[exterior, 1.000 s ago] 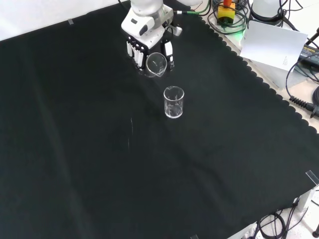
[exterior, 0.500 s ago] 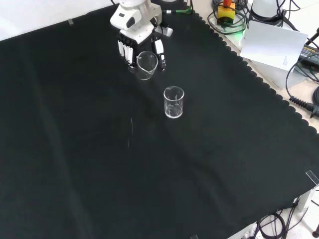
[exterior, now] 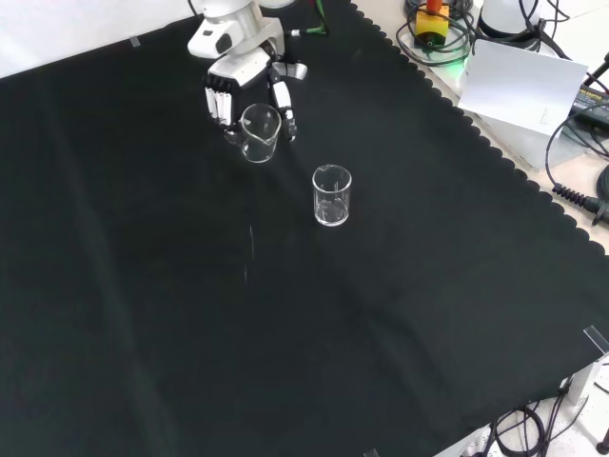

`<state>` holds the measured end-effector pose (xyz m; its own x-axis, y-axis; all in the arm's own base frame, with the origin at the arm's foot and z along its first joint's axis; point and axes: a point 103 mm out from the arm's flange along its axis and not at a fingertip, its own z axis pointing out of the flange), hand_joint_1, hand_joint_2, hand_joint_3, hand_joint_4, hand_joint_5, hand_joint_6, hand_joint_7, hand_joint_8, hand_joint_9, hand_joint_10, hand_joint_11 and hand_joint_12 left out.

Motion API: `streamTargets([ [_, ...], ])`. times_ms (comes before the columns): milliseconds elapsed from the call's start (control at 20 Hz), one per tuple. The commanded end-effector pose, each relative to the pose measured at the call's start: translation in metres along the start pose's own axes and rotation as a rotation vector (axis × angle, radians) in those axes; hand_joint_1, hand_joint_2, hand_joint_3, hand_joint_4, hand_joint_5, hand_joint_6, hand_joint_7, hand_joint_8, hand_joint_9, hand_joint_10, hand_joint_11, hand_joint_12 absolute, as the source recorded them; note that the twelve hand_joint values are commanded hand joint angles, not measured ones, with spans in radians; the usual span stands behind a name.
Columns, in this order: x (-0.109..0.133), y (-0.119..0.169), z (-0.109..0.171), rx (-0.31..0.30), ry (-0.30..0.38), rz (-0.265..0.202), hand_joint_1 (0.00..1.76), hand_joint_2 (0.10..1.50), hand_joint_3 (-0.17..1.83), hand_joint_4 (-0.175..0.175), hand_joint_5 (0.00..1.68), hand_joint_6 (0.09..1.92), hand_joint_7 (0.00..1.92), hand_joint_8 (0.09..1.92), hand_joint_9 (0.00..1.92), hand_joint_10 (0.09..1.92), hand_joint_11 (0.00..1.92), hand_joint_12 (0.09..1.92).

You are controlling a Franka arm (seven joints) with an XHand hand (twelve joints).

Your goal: Place the beaker back on the table.

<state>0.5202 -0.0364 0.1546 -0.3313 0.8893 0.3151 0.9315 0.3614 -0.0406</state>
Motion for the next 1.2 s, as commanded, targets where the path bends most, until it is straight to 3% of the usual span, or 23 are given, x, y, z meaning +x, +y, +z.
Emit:
streamTargets([
  [50, -0.020, 0.018, 0.021, 0.006, 0.095, -0.005, 1.29, 0.61, 0.87, -0.175, 1.12, 1.01, 1.18, 0.98, 1.54, 0.71, 1.23, 0.73],
  [550, -0.039, 0.024, 0.049, -0.036, 0.175, 0.025, 1.30, 0.65, 0.73, -0.175, 1.16, 0.86, 1.23, 0.83, 1.57, 0.61, 1.26, 0.73],
  [1200, -0.057, 0.026, 0.067, -0.015, 0.250, 0.037, 1.31, 0.68, 0.62, -0.175, 1.24, 0.69, 1.30, 0.65, 1.61, 0.39, 1.27, 0.73],
])
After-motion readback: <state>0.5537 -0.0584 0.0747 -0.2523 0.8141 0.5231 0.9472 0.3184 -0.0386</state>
